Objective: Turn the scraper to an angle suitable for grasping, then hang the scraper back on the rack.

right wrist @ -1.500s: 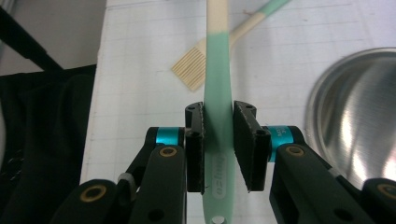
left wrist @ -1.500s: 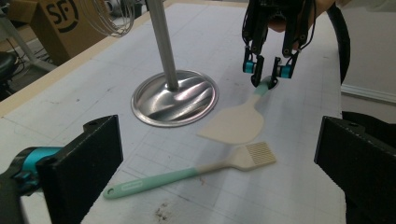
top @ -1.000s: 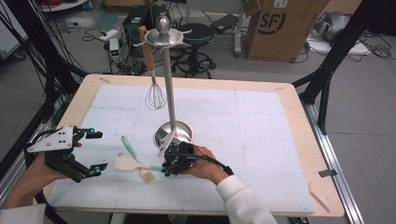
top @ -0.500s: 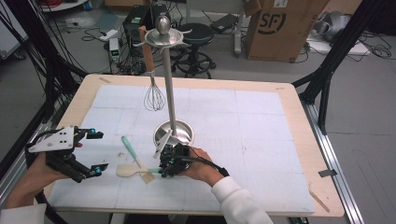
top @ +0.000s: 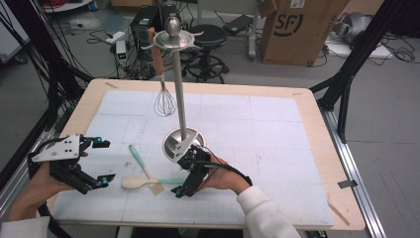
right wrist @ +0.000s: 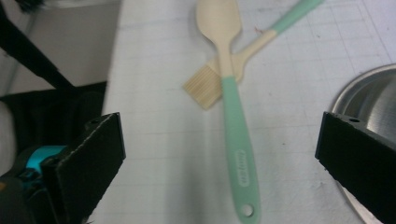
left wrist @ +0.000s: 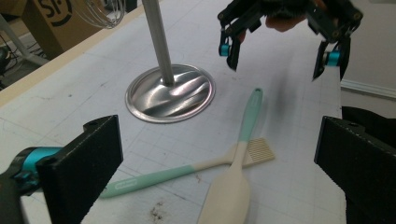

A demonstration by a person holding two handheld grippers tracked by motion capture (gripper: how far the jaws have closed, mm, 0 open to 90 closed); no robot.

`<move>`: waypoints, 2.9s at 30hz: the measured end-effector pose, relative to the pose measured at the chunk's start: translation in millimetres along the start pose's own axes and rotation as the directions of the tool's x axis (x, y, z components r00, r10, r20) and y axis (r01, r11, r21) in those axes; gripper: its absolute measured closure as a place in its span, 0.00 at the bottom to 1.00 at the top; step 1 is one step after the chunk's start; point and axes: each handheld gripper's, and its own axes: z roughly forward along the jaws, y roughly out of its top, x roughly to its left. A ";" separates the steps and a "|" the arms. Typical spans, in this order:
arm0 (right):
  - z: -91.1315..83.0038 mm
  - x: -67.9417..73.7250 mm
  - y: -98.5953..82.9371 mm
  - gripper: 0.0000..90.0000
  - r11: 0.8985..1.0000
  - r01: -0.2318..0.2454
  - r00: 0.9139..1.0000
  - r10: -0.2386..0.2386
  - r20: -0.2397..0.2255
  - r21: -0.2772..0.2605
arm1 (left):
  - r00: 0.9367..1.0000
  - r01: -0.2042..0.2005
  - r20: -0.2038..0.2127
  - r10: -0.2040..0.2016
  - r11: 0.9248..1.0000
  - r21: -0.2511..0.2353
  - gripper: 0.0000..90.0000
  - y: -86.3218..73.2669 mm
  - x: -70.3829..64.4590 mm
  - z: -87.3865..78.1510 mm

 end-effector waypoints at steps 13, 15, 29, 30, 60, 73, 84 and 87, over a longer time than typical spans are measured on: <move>-62.9 4.0 -31.1 0.00 0.992 0.000 0.995 0.013 0.099 -0.128 | 1.000 -0.002 0.001 0.002 1.000 0.010 0.02 0.8 -0.1 3.8; -73.7 3.7 -38.4 0.00 0.988 -0.008 0.993 0.027 0.119 -0.153 | 1.000 0.000 0.001 0.000 1.000 0.007 0.02 1.0 -0.2 3.9; -121.1 4.6 -78.2 0.00 0.974 -0.049 0.974 0.096 0.206 -0.222 | 1.000 0.003 0.000 -0.003 1.000 0.013 0.02 1.3 -0.7 5.9; -123.2 5.2 -80.2 0.00 0.973 -0.052 0.972 0.101 0.212 -0.227 | 1.000 0.001 0.001 -0.001 1.000 0.014 0.02 1.4 -0.5 5.4; -195.4 24.0 -166.3 0.00 0.880 -0.126 0.876 0.315 0.365 -0.458 | 1.000 0.005 0.000 -0.005 1.000 0.011 0.02 -0.6 0.2 6.4; -201.6 21.2 -181.4 0.00 0.862 -0.147 0.862 0.352 0.364 -0.486 | 1.000 0.000 -0.008 0.001 1.000 0.029 0.02 14.3 -1.6 7.5; -201.5 20.8 -181.0 0.00 0.864 -0.146 0.857 0.354 0.375 -0.482 | 0.995 -0.079 0.065 0.073 0.993 0.093 0.02 60.4 -1.0 7.9; -200.8 20.8 -181.3 0.00 0.865 -0.148 0.858 0.353 0.373 -0.479 | 0.993 -0.103 0.075 0.095 0.988 0.113 0.02 72.1 -1.4 11.0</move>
